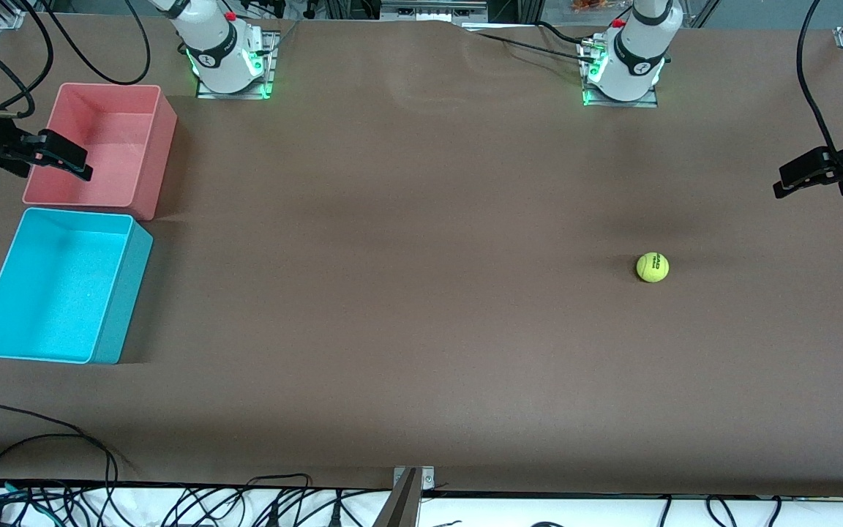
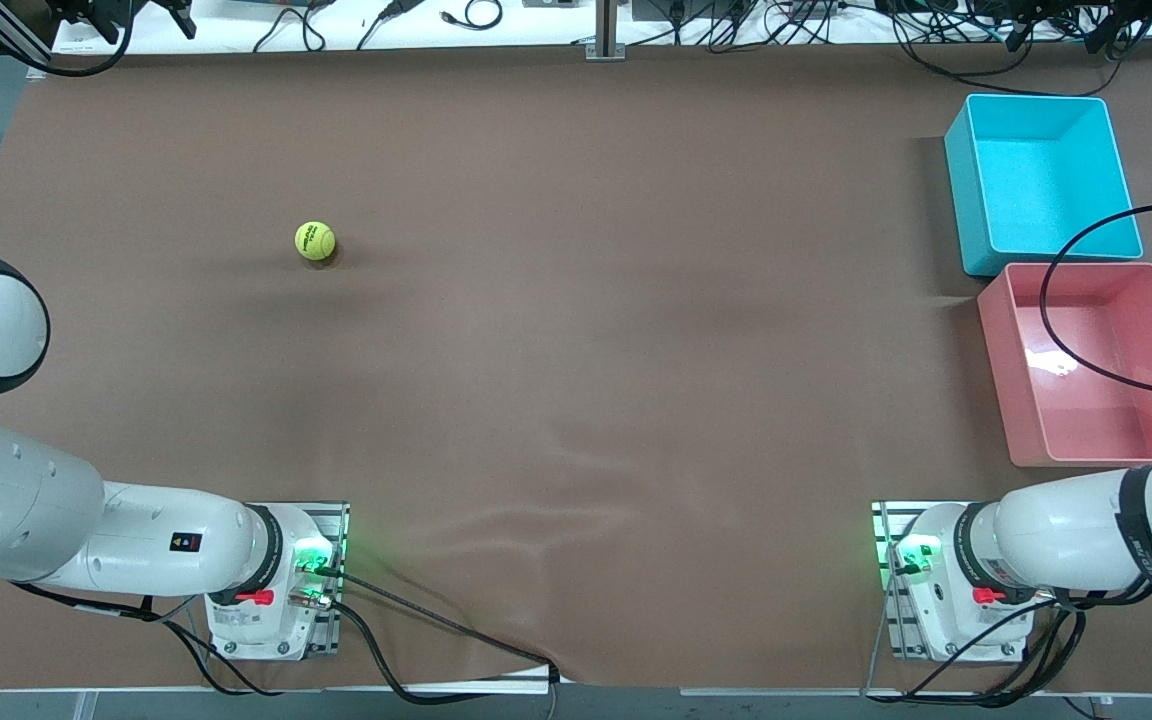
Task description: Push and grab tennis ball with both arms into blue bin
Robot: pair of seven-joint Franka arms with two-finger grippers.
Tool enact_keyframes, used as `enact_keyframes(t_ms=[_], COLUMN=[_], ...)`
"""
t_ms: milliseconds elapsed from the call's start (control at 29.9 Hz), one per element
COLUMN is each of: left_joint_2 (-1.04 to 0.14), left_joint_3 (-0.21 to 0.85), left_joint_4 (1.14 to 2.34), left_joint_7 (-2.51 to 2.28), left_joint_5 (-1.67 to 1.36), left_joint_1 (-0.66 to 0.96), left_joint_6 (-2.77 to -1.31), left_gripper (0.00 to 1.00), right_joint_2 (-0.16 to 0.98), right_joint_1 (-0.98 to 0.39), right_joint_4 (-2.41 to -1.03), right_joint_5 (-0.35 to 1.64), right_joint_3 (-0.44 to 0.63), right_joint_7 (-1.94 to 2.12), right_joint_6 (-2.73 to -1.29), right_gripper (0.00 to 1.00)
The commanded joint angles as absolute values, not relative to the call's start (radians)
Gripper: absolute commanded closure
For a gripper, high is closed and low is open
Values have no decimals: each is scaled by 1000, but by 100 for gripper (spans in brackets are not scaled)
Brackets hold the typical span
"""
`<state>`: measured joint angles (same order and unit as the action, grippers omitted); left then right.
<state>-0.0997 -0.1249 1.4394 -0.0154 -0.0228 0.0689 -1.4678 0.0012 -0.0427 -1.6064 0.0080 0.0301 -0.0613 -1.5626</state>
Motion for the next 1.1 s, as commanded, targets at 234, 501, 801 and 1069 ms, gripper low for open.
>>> enact_keyframes(t_ms=[234,501,801,1069], left_joint_2=[-98,-98,-89,-14], left_joint_3=[-132,-133,-130,-36], left_joint_4=[1404,1404,1431,1564], left_joint_7=[29,29,31,32], left_joint_5=[-45,-40,-44,-46], left_joint_1=[61,61,51,-61], left_joint_6=[-1457,-1457,-1468,-1563], left_gripper=[0,0,0,0], right_joint_2=[-28,-29,-29,-29], right_joint_1=[-35,-35,-37,-37], right_joint_4=[-1629,-1628,-1618,-1618], right_joint_5=[2,6,6,6], right_joint_3=[21,21,21,21], right_joint_7=[40,40,40,34], right_joint_6=[-1552,-1534,-1529,-1529], right_gripper=[0,0,0,0])
